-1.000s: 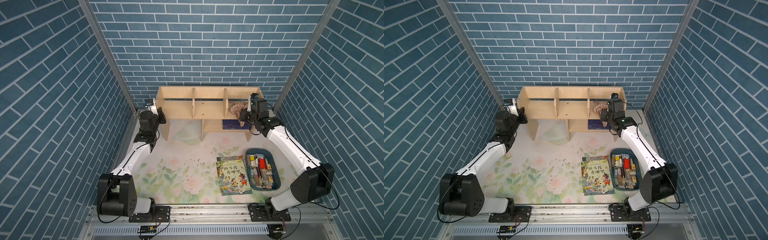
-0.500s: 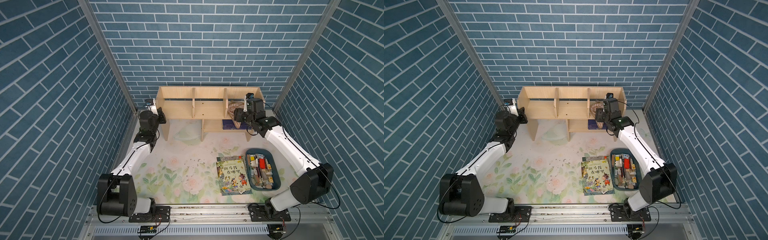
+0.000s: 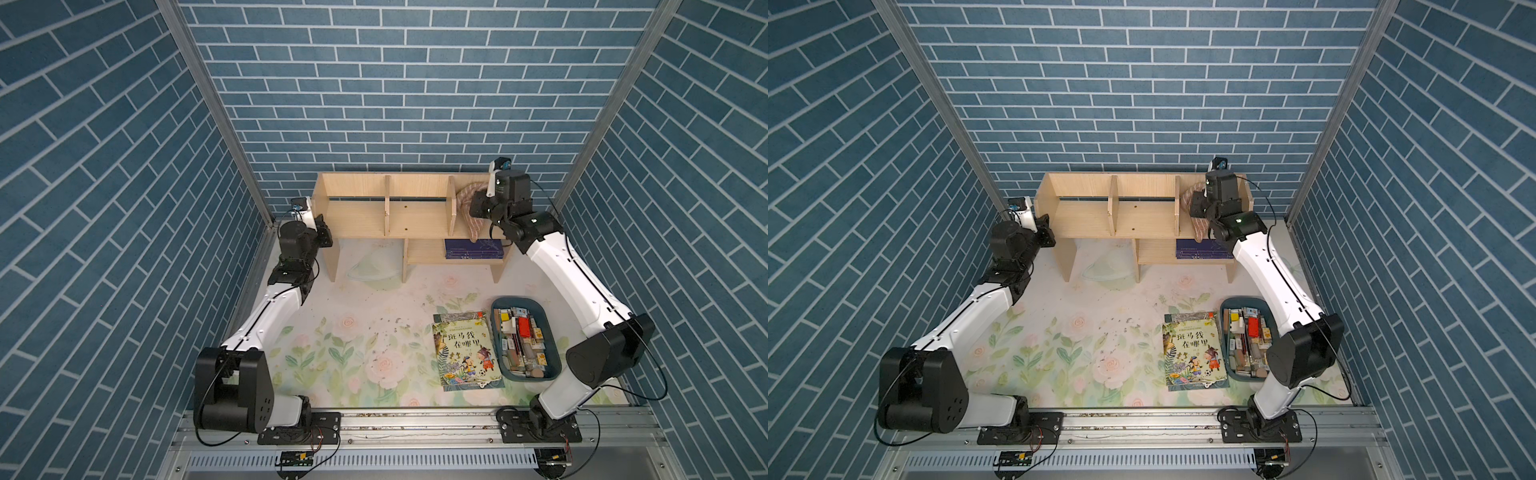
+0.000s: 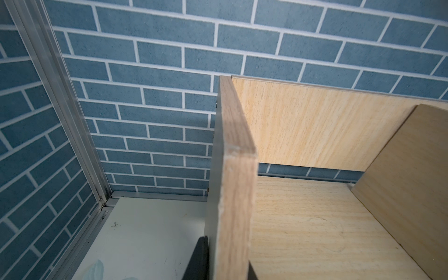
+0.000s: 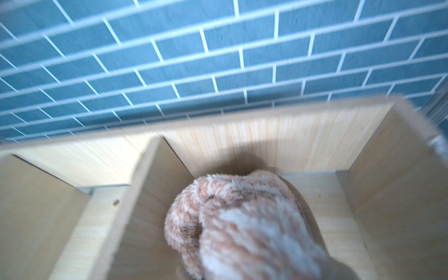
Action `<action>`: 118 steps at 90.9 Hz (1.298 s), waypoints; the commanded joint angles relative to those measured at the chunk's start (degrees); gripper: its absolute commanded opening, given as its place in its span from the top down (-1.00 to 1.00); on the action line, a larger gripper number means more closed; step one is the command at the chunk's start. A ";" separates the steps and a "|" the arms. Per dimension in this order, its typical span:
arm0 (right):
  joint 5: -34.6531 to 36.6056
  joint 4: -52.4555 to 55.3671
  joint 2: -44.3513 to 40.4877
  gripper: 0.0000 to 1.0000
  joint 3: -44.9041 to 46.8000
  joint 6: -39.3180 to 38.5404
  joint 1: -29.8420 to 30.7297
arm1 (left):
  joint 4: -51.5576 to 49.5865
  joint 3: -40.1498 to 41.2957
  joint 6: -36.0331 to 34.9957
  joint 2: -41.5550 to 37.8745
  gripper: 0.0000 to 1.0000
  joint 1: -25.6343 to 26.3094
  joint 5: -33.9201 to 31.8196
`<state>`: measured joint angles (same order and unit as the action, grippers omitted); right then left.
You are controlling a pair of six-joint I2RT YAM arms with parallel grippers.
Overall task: Wipe the bookshelf clean with a cloth
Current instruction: Wipe the dust from the shelf.
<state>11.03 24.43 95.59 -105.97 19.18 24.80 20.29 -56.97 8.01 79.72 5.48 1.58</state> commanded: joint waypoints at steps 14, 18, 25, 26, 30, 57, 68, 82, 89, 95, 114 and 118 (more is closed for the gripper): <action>-4.39 -3.36 8.15 1.00 -13.80 -1.25 1.49 | -8.41 0.87 8.03 1.00 1.00 5.61 12.33; -3.09 -2.29 10.45 1.00 -16.21 -1.44 1.15 | -8.43 0.89 7.99 1.01 1.00 5.60 12.28; -0.41 1.10 13.29 1.00 -20.24 -1.06 -0.55 | -8.38 0.90 8.07 0.93 1.00 5.60 12.45; -0.09 1.52 13.47 1.00 -20.59 -0.85 -0.89 | -8.41 0.90 8.07 0.99 1.00 5.60 12.46; 1.08 2.72 13.73 1.00 -20.94 -0.03 -2.27 | -8.43 0.83 8.07 0.96 1.00 5.60 12.44; 16.26 2.83 1.34 1.00 -5.58 0.52 -8.26 | -9.52 0.22 7.59 0.89 1.00 5.60 10.96; 13.36 2.59 0.97 1.00 -4.08 0.33 -8.28 | -9.66 0.19 7.46 0.92 1.00 5.60 10.79; 2.30 3.75 6.37 1.00 -10.70 0.51 -7.17 | -9.81 0.26 7.23 0.72 1.00 5.60 10.61; 0.40 5.89 10.37 1.00 -17.32 -0.15 -5.23 | -9.75 0.28 7.24 0.78 1.00 5.60 10.56; -1.22 7.84 14.34 1.00 -23.53 -0.43 -3.57 | -9.60 0.29 7.21 0.96 1.00 5.60 10.64; -3.21 11.35 22.06 1.00 -35.32 -0.62 0.44 | -9.60 0.37 7.33 1.21 1.00 5.60 10.86; -3.22 11.11 22.20 1.00 -35.27 -0.31 0.50 | -9.57 0.29 7.29 1.15 1.00 5.60 10.89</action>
<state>9.89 32.75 116.92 -139.00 19.18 24.75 18.55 -57.63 7.94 79.50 6.68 0.23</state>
